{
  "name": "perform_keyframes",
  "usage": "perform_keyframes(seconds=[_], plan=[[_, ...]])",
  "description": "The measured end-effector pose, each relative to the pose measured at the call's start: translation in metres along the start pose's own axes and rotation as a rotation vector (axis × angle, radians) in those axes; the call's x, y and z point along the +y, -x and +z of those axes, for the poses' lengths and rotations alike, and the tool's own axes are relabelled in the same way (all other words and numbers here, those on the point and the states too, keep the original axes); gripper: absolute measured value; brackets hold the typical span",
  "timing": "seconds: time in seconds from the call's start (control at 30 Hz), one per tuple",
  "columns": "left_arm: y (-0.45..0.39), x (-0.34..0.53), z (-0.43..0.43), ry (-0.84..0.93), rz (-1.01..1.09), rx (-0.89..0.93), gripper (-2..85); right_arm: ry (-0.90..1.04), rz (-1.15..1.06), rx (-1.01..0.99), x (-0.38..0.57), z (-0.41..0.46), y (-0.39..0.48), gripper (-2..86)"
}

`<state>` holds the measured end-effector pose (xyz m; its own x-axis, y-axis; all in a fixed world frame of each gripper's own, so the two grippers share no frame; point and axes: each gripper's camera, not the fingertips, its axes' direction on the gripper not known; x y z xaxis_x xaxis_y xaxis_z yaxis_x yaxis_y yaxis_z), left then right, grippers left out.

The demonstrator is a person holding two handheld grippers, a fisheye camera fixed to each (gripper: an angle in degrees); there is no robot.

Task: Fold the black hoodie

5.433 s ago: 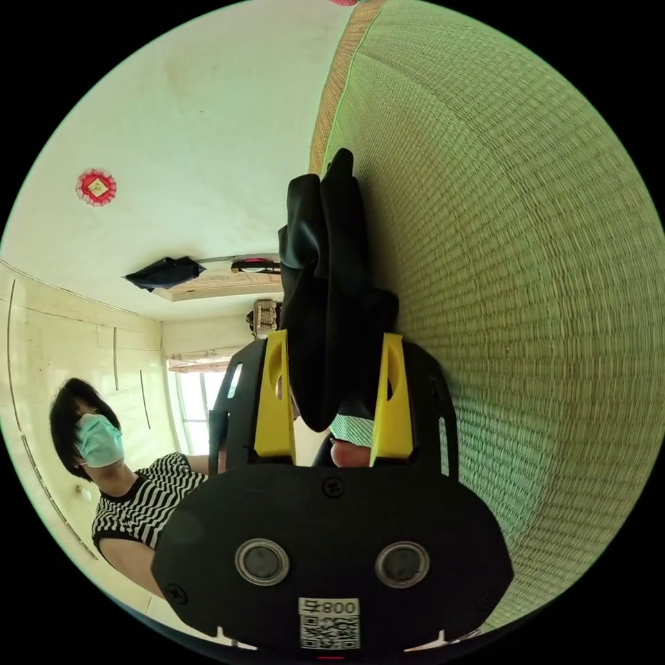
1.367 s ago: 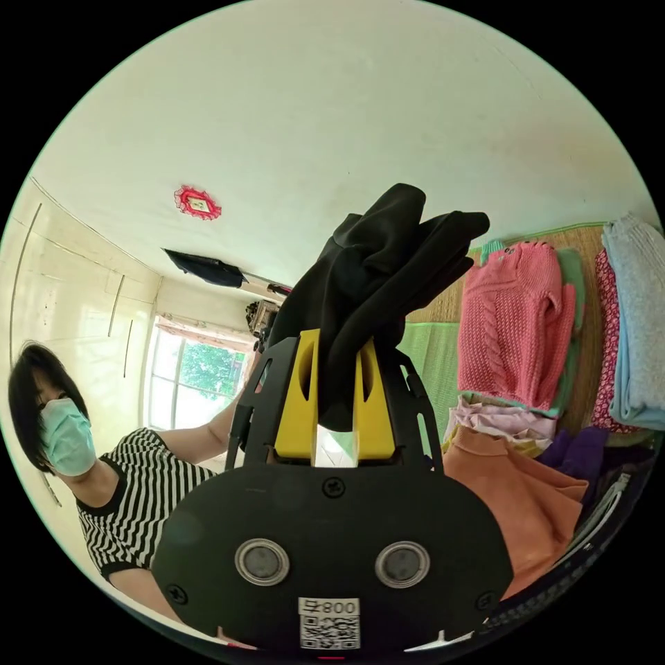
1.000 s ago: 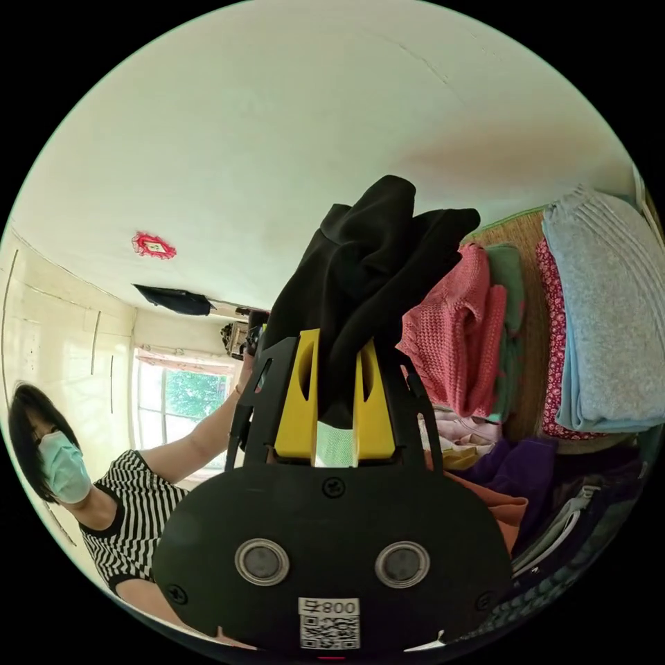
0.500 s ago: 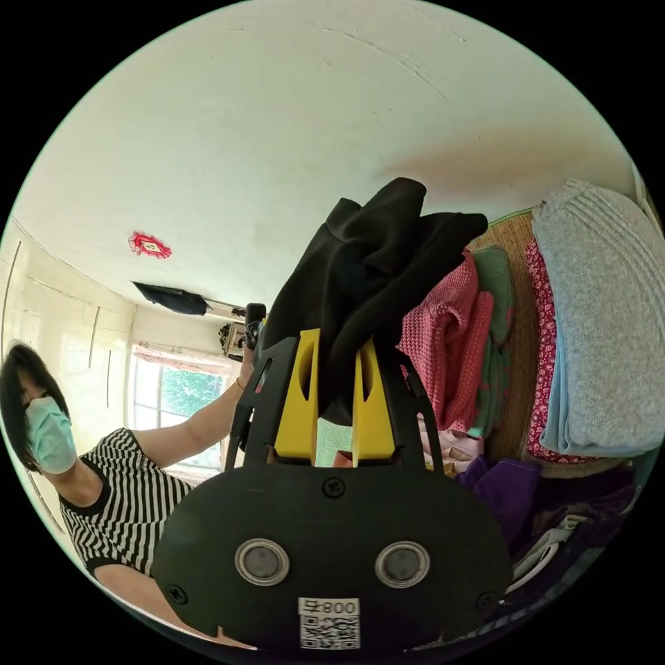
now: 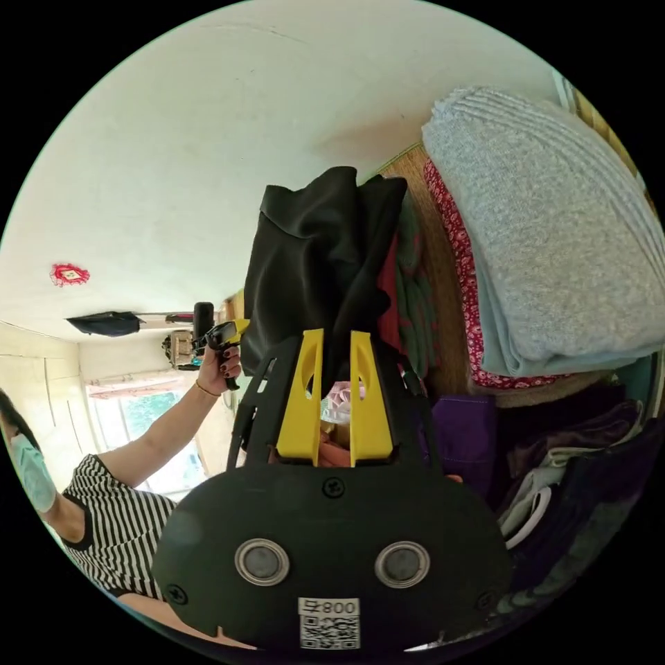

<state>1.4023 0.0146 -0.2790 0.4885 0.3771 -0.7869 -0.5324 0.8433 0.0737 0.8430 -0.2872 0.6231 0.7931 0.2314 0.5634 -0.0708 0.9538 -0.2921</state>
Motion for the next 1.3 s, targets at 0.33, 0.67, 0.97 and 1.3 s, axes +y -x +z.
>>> perform_keyframes(seconds=[0.33, 0.67, 0.97, 1.3], plan=[[-0.089, 0.027, -0.012, -0.164, 0.17, -0.1, 6.5, 0.063, -0.324, 0.293, -0.027, 0.075, 0.121, 0.3], [-0.099, 0.007, 0.07, 0.096, 0.212, -0.27, 0.3, 0.272, -0.374, 0.564, -0.05, 0.179, 0.118, 0.1], [-0.123, 0.013, 0.089, 0.128, 0.289, -0.376, 0.0, 0.281, -0.295, 0.373, -0.069, 0.16, 0.069, 0.2], [-0.148, 0.024, 0.093, 0.113, 0.381, -0.459, 0.1, -0.044, -0.223, 0.411, -0.05, 0.016, 0.013, 1.3]])
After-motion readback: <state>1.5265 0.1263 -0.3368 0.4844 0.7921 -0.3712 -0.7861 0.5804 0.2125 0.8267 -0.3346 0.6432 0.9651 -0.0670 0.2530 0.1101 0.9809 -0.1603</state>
